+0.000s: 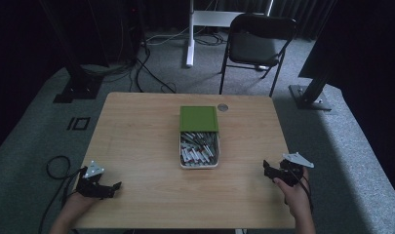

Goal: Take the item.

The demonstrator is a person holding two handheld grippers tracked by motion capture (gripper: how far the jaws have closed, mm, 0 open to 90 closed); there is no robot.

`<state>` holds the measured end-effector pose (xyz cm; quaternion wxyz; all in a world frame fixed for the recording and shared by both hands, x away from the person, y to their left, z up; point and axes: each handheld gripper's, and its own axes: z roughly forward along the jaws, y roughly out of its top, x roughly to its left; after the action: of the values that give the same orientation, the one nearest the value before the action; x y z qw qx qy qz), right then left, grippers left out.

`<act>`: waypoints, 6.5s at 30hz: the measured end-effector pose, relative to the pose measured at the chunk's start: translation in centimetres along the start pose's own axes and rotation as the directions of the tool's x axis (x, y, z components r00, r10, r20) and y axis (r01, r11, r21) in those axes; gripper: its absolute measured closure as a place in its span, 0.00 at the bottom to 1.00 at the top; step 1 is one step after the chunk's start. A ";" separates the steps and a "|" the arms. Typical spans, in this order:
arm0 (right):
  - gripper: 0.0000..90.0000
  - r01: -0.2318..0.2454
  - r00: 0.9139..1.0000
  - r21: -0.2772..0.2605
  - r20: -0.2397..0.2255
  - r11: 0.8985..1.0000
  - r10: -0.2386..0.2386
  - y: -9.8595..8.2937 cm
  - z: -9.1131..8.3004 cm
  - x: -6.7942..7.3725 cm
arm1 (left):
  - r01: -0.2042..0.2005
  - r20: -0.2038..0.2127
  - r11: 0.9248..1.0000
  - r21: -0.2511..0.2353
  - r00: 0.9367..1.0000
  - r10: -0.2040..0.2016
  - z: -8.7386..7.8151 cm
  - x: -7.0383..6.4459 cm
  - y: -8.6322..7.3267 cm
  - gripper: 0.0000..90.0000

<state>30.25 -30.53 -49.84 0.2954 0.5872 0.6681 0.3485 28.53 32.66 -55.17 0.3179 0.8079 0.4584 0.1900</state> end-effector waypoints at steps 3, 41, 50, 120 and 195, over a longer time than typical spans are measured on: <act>0.18 0.008 1.000 -0.017 -0.023 1.000 -0.008 0.8 -0.1 0.6 | 0.000 0.000 1.000 0.001 1.000 0.000 0.0 0.0 0.0 0.01; 0.20 0.145 0.944 -0.135 -0.278 0.980 -0.178 7.1 0.5 12.4 | 0.002 0.001 1.000 -0.001 1.000 -0.002 0.0 0.0 0.0 0.01; 0.23 0.183 0.918 -0.136 -0.330 0.974 -0.219 7.2 1.1 15.1 | 0.000 0.003 1.000 -0.001 1.000 0.000 0.0 0.0 0.0 0.01; 0.99 0.263 0.902 -0.102 -0.328 0.960 -0.282 7.5 1.5 19.1 | -0.004 0.002 1.000 -0.001 1.000 0.004 0.0 0.1 0.0 0.01; 0.57 0.083 0.984 0.090 -0.168 0.992 -0.067 2.4 10.9 7.9 | -0.001 0.003 1.000 -0.001 1.000 0.001 0.0 0.0 0.0 0.01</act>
<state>39.36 -21.23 -54.15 0.2236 0.5444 0.7281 0.3515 28.55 32.70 -55.18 0.3190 0.8084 0.4572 0.1891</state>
